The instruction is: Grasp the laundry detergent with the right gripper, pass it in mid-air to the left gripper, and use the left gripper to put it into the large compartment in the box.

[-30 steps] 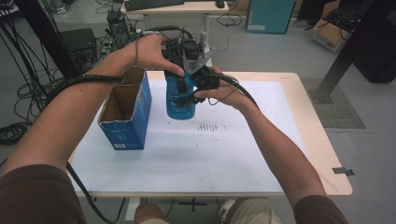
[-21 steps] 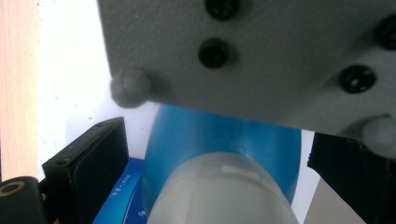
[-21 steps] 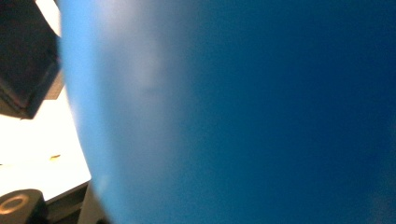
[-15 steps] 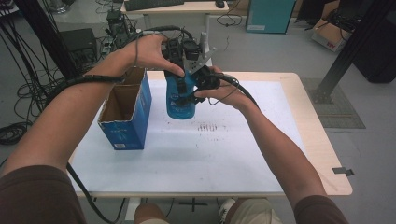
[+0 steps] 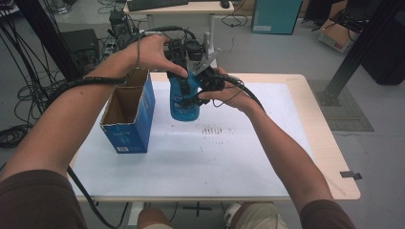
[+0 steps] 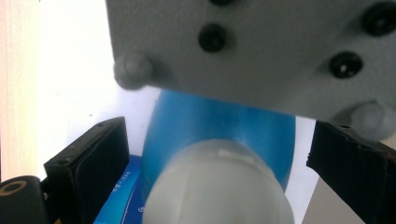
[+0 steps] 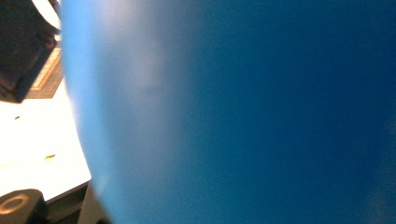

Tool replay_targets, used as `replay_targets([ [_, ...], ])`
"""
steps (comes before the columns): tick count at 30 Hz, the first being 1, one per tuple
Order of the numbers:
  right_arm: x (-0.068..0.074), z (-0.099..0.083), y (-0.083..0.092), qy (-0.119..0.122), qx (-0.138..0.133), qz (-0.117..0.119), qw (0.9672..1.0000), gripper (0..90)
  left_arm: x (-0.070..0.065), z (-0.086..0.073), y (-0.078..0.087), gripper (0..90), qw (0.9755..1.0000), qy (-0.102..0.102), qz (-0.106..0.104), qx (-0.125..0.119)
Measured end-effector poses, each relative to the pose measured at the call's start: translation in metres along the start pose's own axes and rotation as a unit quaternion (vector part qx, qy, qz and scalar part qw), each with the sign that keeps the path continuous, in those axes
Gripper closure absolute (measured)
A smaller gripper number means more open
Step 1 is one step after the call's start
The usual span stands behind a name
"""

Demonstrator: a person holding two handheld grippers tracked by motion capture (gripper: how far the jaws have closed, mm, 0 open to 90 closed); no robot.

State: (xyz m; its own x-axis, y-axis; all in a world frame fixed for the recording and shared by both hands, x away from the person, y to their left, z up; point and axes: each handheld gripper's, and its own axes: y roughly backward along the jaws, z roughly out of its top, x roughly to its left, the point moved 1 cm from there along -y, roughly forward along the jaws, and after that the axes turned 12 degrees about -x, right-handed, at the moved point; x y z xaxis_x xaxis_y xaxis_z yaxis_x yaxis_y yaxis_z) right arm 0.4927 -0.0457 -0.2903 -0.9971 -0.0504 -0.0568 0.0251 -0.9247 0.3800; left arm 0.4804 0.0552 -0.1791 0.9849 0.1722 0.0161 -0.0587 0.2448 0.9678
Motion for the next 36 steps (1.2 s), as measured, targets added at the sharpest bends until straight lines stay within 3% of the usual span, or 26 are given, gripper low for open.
replay_targets([
  [27, -0.0006, 0.0025, -0.0031, 0.006, 0.003, 0.0, 1.0, 43.3, 0.0, -0.0038, -0.0006, 8.2, 1.0, -0.001, 0.006, 0.002],
  [30, -0.0006, 0.0026, -0.0027, 0.006, 0.003, 0.0, 1.0, 43.3, -0.0011, -0.0044, -0.0017, 17.4, 1.0, -0.003, 0.008, 0.0],
  [36, 0.0001, 0.0031, -0.003, 0.01, 0.005, 0.001, 0.9999, 43.3, -0.001, -0.0055, -0.0042, 24.1, 0.9999, -0.003, 0.01, 0.003],
])
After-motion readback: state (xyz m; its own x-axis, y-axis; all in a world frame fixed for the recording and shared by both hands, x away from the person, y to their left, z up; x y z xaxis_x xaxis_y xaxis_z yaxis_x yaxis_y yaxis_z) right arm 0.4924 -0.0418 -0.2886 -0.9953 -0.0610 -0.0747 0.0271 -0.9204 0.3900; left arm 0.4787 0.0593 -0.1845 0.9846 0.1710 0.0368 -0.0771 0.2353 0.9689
